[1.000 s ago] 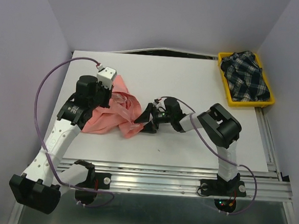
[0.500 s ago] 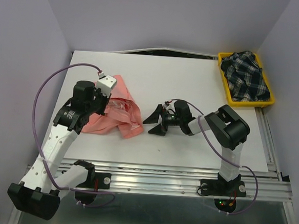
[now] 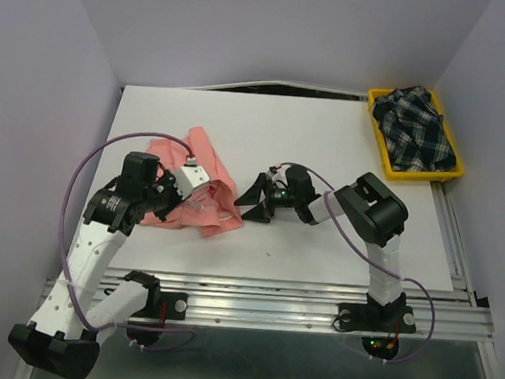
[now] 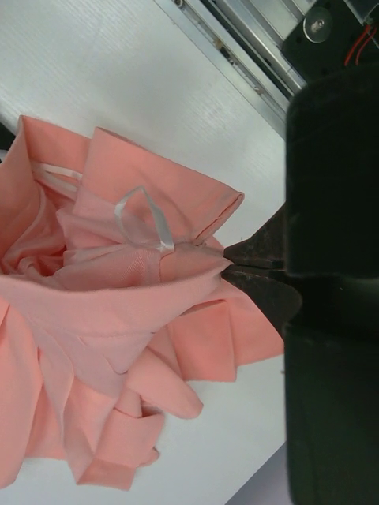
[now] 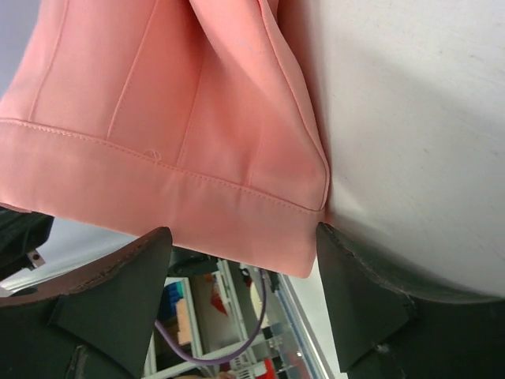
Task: Fold and stack the skirts
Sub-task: Flatten the skirt out
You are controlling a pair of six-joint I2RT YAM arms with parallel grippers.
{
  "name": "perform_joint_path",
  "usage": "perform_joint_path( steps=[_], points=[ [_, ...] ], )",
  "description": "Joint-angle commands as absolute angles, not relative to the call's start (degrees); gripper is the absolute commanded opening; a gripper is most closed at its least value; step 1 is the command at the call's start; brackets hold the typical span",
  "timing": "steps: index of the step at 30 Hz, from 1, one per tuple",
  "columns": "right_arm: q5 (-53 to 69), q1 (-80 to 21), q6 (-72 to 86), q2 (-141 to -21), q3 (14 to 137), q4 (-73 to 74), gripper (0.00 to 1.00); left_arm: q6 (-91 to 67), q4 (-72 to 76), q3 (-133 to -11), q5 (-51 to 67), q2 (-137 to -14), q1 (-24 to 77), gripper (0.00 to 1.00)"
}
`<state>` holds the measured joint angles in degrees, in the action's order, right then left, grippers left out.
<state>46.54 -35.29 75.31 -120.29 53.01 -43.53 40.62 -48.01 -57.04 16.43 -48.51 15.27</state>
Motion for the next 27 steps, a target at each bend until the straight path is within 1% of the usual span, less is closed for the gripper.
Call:
perform_joint_path(
  steps=[1,2,3,6,7,8,10,11,12,15,19,20,22,23,24,26,27],
  points=[
    [45.5,-36.5,68.8,-123.1,54.8,-31.6,0.78,43.8,-49.9,-55.8,18.0,-49.2,15.0,0.0],
    [45.2,-36.5,66.6,-123.0,55.3,-29.3,0.76,43.7,-49.7,-55.5,17.9,-49.1,15.0,0.0],
    [43.9,-36.5,64.4,-122.8,56.8,-24.0,0.75,43.7,-49.7,-55.4,17.7,-49.1,15.0,0.0],
    [41.4,-37.5,57.7,-122.4,59.1,-16.2,0.7,43.2,-49.3,-54.8,17.0,-48.7,15.0,0.0],
    [41.1,-38.1,56.4,-122.6,59.8,-15.0,0.67,42.7,-48.6,-54.8,16.4,-48.4,15.0,0.0],
    [39.8,-38.1,54.9,-122.9,60.7,-9.6,0.66,41.3,-48.2,-54.6,15.9,-48.0,15.0,0.0],
    [38.1,-38.6,52.2,-122.9,62.3,-4.8,0.66,40.1,-47.2,-54.4,14.5,-47.6,15.0,0.0],
    [37.0,-38.6,51.6,-121.8,62.1,-2.2,0.68,39.6,-47.3,-54.4,14.4,-47.0,15.0,0.0],
    [35.0,-38.6,51.2,-121.2,62.0,-1.2,0.68,39.4,-47.3,-54.4,14.3,-46.8,15.0,0.0],
    [36.4,-38.6,52.6,-121.5,61.0,-2.0,0.66,38.9,-47.4,-54.1,14.3,-46.1,15.0,0.0],
    [38.5,-39.3,52.6,-124.5,63.2,-3.1,0.52,38.2,-46.8,-54.1,14.3,-46.1,15.0,0.0],
    [38.9,-39.3,52.6,-125.1,64.4,-3.2,0.41,37.9,-46.6,-54.2,14.4,-46.1,15.0,0.0],
    [39.9,-39.3,51.6,-125.5,65.4,-3.3,0.3,36.8,-46.3,-54.2,14.7,-46.3,15.0,0.0],
    [40.1,-39.3,51.3,-125.2,65.8,-3.3,0.13,36.5,-46.1,-54.1,15.0,-46.2,15.0,0.0],
    [40.3,-38.6,51.1,-123.6,66.3,-3.3,0.02,36.1,-45.9,-54.1,15.2,-46.2,15.0,0.0],
    [40.5,-37.2,50.5,-121.1,66.2,-3.4,0.01,34.9,-45.2,-54.2,15.4,-46.0,15.0,0.0],
    [40.5,-34.9,50.2,-117.9,66.1,-3.4,0.01,34.5,-44.5,-54.4,14.9,-46.0,15.0,0.0]
  ],
)
